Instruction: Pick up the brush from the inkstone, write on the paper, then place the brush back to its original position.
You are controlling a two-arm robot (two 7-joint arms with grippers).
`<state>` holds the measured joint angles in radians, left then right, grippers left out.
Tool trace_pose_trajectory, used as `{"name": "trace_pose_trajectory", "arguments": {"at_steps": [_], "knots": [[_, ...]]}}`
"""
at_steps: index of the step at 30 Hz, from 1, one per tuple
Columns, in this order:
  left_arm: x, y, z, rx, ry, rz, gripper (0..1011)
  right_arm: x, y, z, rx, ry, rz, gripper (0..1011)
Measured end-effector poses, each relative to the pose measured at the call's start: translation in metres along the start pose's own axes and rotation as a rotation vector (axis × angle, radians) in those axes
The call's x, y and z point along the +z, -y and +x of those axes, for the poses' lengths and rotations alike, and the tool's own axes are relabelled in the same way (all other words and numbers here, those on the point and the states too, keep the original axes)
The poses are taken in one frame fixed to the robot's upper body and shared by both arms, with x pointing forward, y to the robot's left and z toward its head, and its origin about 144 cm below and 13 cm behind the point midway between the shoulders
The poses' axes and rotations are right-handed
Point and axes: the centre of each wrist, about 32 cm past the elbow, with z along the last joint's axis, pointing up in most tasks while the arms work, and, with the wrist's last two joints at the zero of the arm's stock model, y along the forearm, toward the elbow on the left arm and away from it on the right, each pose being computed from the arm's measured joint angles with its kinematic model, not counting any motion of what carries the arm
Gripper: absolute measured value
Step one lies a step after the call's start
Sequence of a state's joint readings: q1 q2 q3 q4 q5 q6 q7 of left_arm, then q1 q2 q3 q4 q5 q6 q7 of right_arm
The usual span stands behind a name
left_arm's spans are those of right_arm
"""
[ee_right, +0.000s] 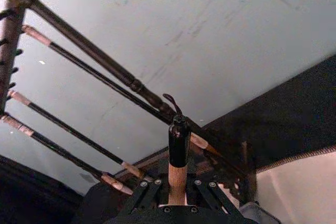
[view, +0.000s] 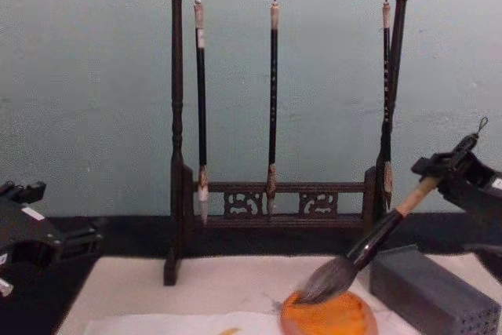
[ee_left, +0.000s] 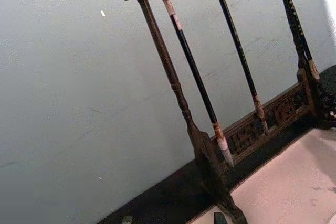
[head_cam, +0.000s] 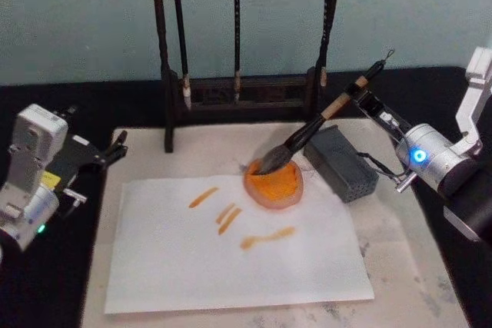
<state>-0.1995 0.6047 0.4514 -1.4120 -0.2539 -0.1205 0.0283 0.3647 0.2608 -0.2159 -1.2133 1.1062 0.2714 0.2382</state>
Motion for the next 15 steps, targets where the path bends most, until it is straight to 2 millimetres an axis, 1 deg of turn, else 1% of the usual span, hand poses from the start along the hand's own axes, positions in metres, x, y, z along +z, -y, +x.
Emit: {"name": "trace_pose_trajectory", "arguments": {"at_steps": [15], "knots": [[0.0000,0.0000,0.0000,0.000,0.000,0.000,1001,-0.0023,-0.0048,0.0093,-0.026,-0.048,-0.014,178]]}}
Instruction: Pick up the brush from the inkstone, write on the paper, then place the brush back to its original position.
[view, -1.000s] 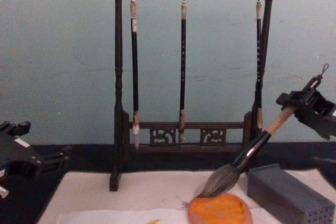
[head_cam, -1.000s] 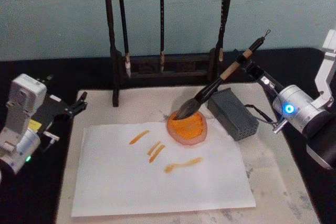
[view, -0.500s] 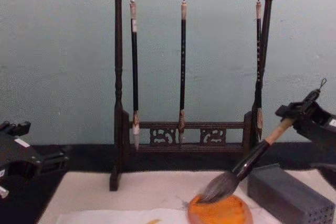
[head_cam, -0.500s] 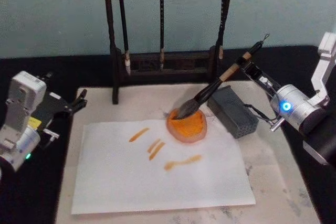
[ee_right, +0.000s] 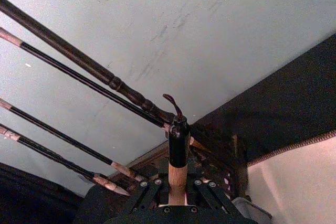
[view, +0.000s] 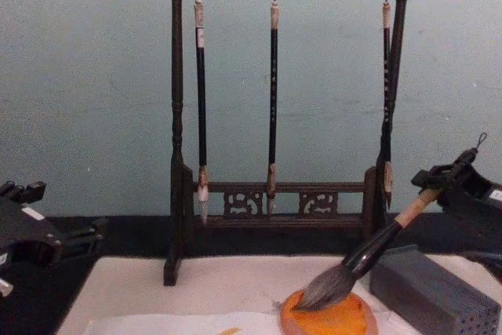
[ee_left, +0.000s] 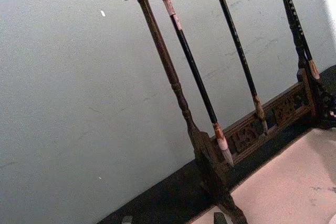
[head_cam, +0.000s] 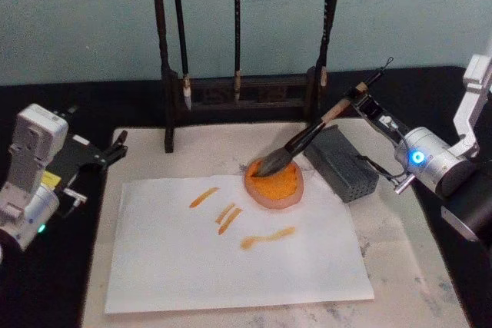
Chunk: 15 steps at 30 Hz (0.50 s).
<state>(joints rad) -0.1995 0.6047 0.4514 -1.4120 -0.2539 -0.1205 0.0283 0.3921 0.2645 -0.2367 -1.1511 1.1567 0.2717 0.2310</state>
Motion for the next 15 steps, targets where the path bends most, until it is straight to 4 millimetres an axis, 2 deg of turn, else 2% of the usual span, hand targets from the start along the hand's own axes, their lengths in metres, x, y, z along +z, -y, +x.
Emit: {"name": "trace_pose_trajectory", "arguments": {"at_steps": [15], "knots": [[0.0000,0.0000,0.0000,0.000,0.000,0.000,1001,-0.0034,-0.0048,0.0047,-0.016,-0.014,-0.007,178]]}}
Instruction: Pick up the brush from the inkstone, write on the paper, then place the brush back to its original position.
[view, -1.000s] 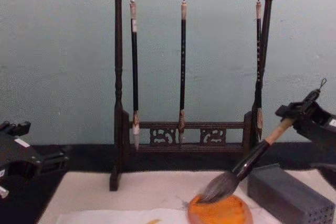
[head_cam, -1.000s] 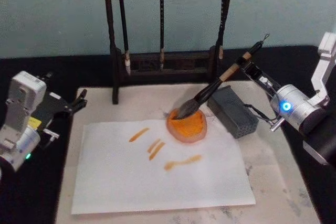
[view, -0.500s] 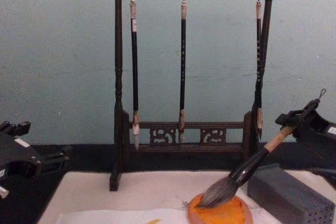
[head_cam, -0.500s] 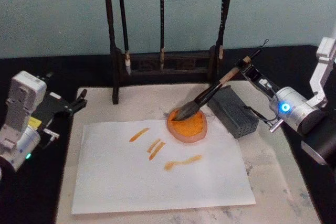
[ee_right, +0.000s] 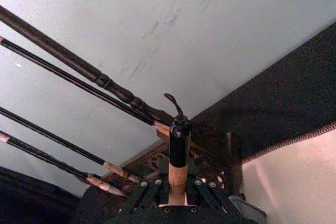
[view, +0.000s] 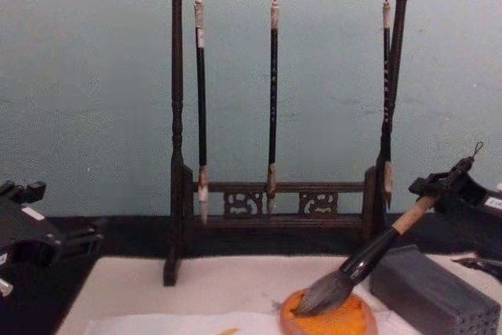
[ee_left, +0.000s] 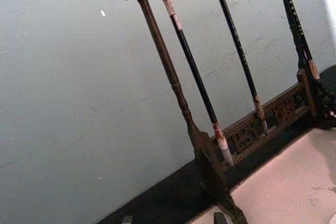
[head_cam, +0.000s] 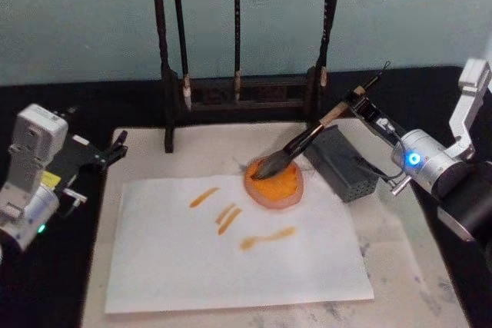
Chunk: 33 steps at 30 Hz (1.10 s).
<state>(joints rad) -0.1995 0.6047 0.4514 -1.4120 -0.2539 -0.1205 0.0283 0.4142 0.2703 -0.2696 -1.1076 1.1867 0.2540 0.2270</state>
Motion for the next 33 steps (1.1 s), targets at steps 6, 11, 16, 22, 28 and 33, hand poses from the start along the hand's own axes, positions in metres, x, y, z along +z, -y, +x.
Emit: {"name": "trace_pose_trajectory", "arguments": {"at_steps": [6,11,16,22,28,33], "knots": [[0.0000,0.0000,0.0000,0.000,0.000,0.000,1001,-0.0003,-0.0002,0.0009,-0.007,-0.002,-0.001,178],[0.0000,0.0000,0.0000,0.000,0.000,0.000,1001,-0.0005,0.0004,0.0016,-0.014,-0.008,0.000,178],[0.0000,0.0000,0.0000,0.000,0.000,0.000,1001,-0.0012,0.0016,0.0032,-0.022,-0.024,-0.001,178],[0.0000,0.0000,0.0000,0.000,0.000,0.000,1001,-0.0015,0.0028,0.0050,-0.026,-0.041,-0.003,178],[0.0000,0.0000,0.0000,0.000,0.000,0.000,1001,-0.0009,0.0036,0.0058,-0.030,-0.041,-0.008,178],[0.0000,0.0000,0.0000,0.000,0.000,0.000,1001,-0.0009,0.0034,0.0056,-0.030,-0.042,-0.007,178]]}}
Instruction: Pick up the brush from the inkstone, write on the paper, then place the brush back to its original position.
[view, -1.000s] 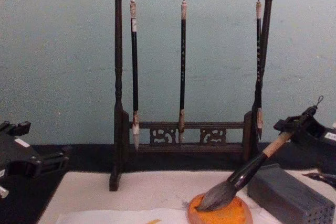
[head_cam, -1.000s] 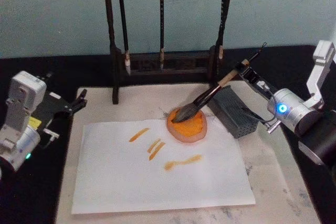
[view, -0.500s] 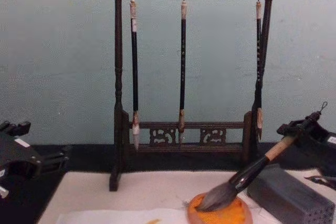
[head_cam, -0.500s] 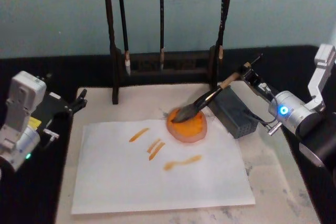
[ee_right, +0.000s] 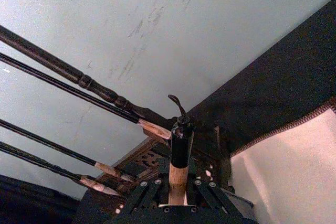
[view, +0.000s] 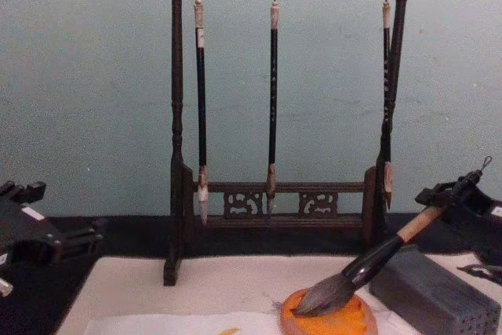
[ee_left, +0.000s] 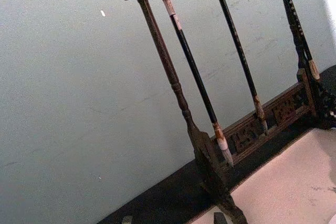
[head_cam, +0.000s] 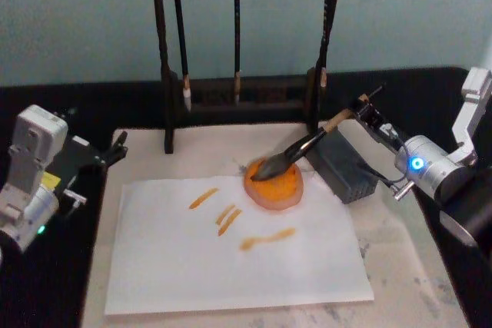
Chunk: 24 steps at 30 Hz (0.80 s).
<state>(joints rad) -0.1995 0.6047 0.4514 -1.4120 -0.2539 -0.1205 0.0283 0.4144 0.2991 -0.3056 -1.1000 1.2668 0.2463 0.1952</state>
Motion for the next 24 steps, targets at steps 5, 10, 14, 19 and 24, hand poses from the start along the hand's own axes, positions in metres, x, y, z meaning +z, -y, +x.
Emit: {"name": "trace_pose_trajectory", "arguments": {"at_steps": [5,10,14,19,24], "knots": [[0.0000,0.0000,0.0000,0.000,0.000,0.000,1001,0.0000,-0.0001,-0.0001,0.000,-0.001,0.000,178],[0.0000,0.0000,0.0000,0.000,0.000,0.000,1001,0.0000,-0.0001,-0.0002,0.001,-0.001,0.000,258],[0.0000,0.0000,0.0000,0.000,0.000,0.000,1001,-0.0001,-0.0001,-0.0003,0.001,-0.002,0.000,367],[0.0000,0.0000,0.0000,0.000,0.000,0.000,1001,-0.0002,-0.0001,-0.0004,0.002,-0.002,0.000,505],[0.0000,0.0000,0.0000,0.000,0.000,0.000,1001,-0.0001,-0.0001,-0.0004,0.002,-0.003,0.000,706]]}}
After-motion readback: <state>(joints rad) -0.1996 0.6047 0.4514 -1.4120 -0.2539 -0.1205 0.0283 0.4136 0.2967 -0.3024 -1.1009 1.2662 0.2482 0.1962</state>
